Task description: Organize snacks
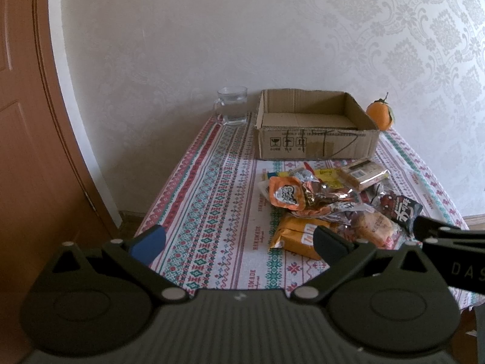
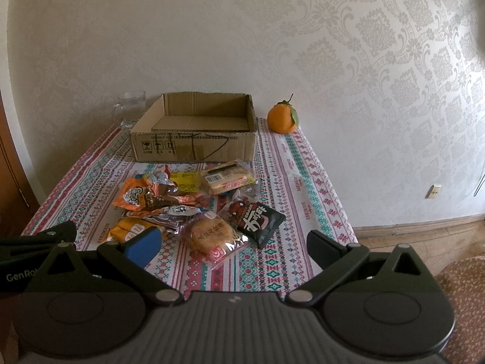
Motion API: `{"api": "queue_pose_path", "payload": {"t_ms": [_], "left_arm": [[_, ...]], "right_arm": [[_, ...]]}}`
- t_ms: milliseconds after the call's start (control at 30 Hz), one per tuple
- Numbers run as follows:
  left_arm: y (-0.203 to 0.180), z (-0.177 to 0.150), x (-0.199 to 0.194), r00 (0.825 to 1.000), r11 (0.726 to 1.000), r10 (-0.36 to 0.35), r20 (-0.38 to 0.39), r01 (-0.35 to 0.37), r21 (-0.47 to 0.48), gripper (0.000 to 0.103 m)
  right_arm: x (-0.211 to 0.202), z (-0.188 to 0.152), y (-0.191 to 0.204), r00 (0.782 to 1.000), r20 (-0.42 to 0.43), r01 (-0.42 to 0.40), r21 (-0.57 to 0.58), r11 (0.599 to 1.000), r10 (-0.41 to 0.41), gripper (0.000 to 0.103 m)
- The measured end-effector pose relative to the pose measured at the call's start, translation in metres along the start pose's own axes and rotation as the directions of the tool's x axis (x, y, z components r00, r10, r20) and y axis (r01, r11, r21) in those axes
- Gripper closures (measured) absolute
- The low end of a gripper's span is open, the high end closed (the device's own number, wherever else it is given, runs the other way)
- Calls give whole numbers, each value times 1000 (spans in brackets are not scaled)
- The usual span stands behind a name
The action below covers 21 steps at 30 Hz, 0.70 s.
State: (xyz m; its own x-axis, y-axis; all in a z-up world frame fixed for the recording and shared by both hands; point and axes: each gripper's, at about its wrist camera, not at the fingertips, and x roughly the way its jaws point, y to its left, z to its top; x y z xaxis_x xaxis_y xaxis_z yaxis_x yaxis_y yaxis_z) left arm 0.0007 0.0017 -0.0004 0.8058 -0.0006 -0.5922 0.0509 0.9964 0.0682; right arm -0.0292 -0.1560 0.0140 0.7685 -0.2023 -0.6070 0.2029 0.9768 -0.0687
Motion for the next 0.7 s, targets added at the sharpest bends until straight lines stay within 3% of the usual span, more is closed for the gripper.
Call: {"api": "queue_pose_path", "payload": {"t_ms": [300,700], "left_arm": [[2,2,3,1000,1000,-24,5,24,-19,0],[0,9,12,998,998,-55,13,55,34,0]], "right_arm": [[2,-3,-1,1000,10,-20,3,1000,20,0],[10,1,-1,999,12,-42,-30,999,43,0]]}}
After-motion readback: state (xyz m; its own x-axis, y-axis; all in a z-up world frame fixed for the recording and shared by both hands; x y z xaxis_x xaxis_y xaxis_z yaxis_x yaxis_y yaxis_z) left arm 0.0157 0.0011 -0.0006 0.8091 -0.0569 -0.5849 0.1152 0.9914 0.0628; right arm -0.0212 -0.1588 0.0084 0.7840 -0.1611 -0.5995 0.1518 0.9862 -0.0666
